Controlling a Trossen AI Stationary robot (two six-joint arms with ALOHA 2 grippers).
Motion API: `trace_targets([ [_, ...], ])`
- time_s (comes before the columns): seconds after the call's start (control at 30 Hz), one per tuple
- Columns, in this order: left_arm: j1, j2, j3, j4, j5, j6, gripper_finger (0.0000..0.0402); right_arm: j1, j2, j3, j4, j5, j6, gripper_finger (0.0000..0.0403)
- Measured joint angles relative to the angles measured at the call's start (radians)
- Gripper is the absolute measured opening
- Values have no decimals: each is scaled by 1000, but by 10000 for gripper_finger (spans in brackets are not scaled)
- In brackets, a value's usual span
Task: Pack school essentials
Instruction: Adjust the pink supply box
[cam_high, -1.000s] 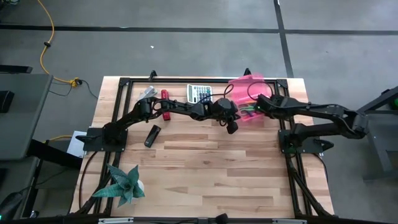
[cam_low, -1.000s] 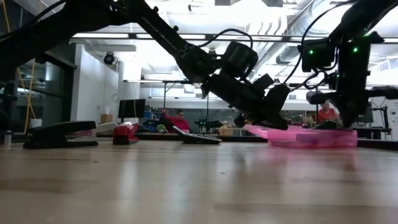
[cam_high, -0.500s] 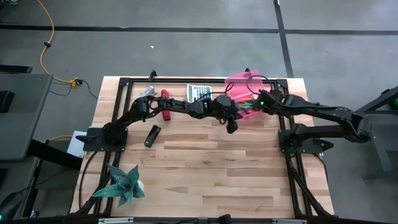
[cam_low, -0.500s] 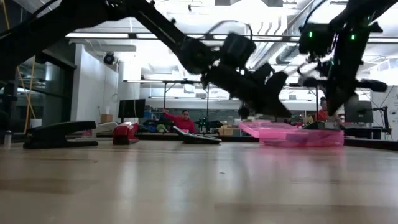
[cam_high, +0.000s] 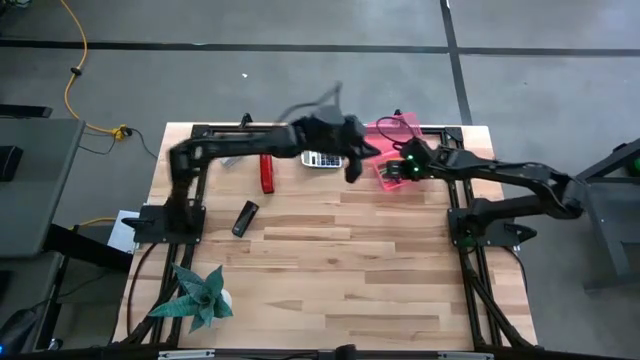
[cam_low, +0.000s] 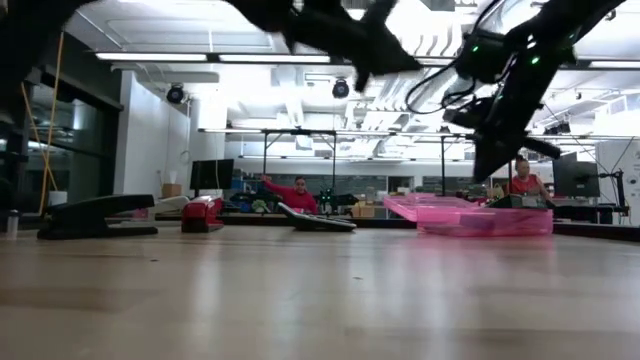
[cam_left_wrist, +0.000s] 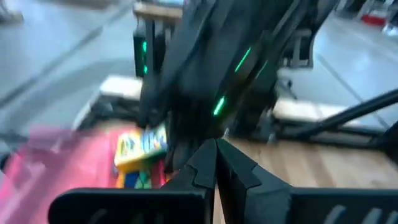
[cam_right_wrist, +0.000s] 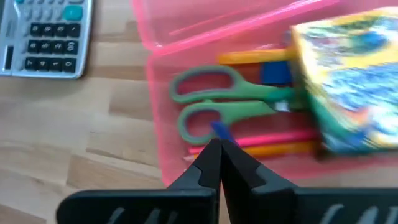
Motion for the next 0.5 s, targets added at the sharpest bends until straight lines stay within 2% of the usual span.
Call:
trace_targets([
  [0.13, 0, -207, -123, 60, -32, -16, 0, 0, 115, 0, 104, -41, -45, 0],
  [0.27, -16, -415, -324, 217, -92, -78, 0, 0, 209, 0, 142, -69, -79, 0],
  [0.4, -61, -610, -515, 338, -162, -144, 0, 7, 257, -1, 141, -87, -104, 0],
  [0.5, -116, -720, -615, 345, -244, -150, 0, 26, 272, -1, 146, -110, -105, 0],
])
